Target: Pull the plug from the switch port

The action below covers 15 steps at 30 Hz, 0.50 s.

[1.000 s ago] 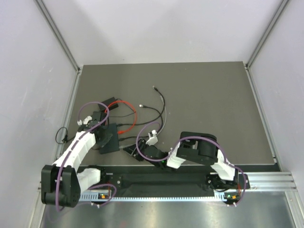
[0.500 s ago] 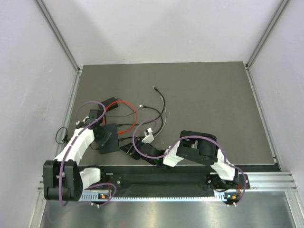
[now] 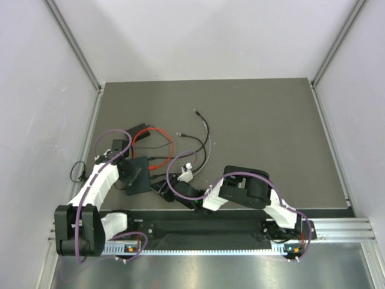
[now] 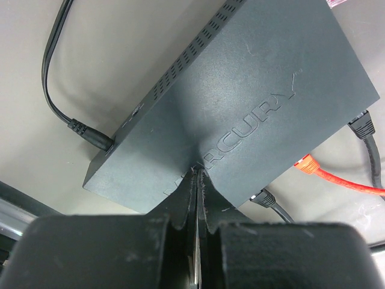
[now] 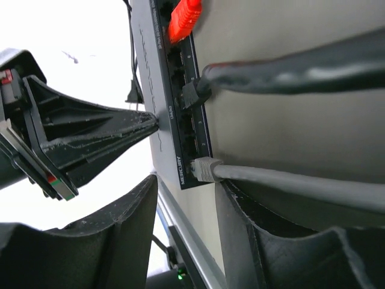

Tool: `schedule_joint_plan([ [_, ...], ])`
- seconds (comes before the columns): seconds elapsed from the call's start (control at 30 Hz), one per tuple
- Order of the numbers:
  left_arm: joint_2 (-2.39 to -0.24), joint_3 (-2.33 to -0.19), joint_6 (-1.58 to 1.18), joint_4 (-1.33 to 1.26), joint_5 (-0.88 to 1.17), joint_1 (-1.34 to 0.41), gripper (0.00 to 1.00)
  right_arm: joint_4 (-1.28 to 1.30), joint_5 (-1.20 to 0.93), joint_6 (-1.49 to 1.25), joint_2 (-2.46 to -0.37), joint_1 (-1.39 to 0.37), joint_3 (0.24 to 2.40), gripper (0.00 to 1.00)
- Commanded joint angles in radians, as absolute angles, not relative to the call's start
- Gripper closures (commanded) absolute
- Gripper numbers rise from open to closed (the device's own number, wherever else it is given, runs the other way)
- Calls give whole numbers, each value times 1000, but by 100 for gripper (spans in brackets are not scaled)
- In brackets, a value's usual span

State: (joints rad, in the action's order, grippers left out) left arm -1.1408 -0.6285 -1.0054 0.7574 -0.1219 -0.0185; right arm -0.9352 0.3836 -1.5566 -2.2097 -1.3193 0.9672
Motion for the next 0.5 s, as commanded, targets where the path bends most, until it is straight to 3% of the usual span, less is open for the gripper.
schedule_joint_plan([
  [0.0, -1161, -569, -1011, 867, -169, -14, 100, -937, 440, -1615, -2247, -1315, 977, 57],
  [0.13, -1144, -563, -1012, 867, -178, -14, 100, -913, 479, -1628, -2252, -1319, 977, 58],
  [0.3, -1134, -552, -1026, 862, -170, -12, 100, -923, 489, -1661, -2273, -1319, 971, 68],
  [0.47, -1135, -549, -1020, 857, -167, -14, 100, -977, 498, -1677, -2301, -1319, 965, 67],
])
